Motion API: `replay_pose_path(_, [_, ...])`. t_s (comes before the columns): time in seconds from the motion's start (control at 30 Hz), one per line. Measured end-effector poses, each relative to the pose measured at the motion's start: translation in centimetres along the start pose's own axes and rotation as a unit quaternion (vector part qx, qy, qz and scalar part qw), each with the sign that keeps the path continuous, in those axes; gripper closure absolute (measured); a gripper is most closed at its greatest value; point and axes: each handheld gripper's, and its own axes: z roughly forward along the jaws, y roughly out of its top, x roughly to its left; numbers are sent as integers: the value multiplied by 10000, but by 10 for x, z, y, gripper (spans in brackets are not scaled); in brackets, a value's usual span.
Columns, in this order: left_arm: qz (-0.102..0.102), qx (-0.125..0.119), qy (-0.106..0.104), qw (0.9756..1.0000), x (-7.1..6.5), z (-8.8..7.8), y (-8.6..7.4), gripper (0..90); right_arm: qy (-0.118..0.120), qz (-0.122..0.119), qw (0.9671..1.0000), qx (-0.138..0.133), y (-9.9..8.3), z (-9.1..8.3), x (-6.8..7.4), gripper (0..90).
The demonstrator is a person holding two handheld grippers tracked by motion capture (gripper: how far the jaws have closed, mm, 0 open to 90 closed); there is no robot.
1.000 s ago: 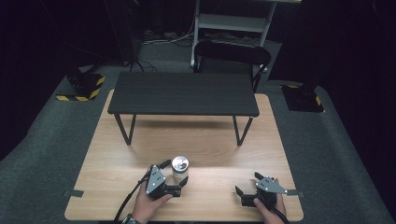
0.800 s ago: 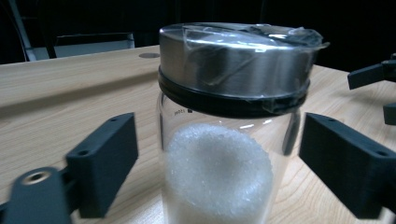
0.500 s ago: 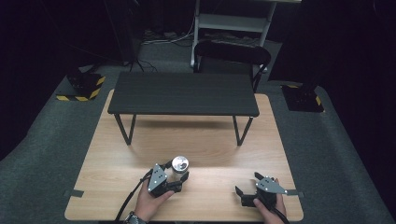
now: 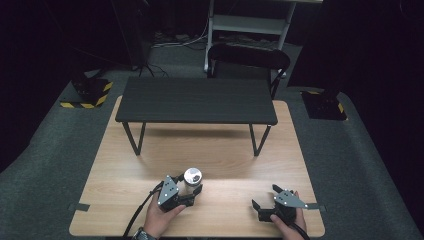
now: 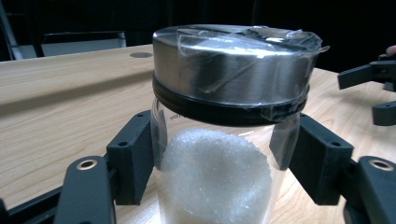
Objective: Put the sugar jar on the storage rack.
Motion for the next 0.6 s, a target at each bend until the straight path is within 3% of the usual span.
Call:
replay_pose_path(0.2, [28, -107, 58, 9999, -1, -3, 3, 311, 0, 9, 10000, -6, 0, 0, 0, 0])
replay_pose_path(0.43, [17, -251, 238, 9994, -3, -13, 21, 311, 5, 4, 10000, -14, -1, 0, 0, 0])
replay_pose_path(0.6, [-64, -337, 440, 9984, -6, -21, 42, 311, 4, 4, 10000, -11, 0, 0, 0, 0])
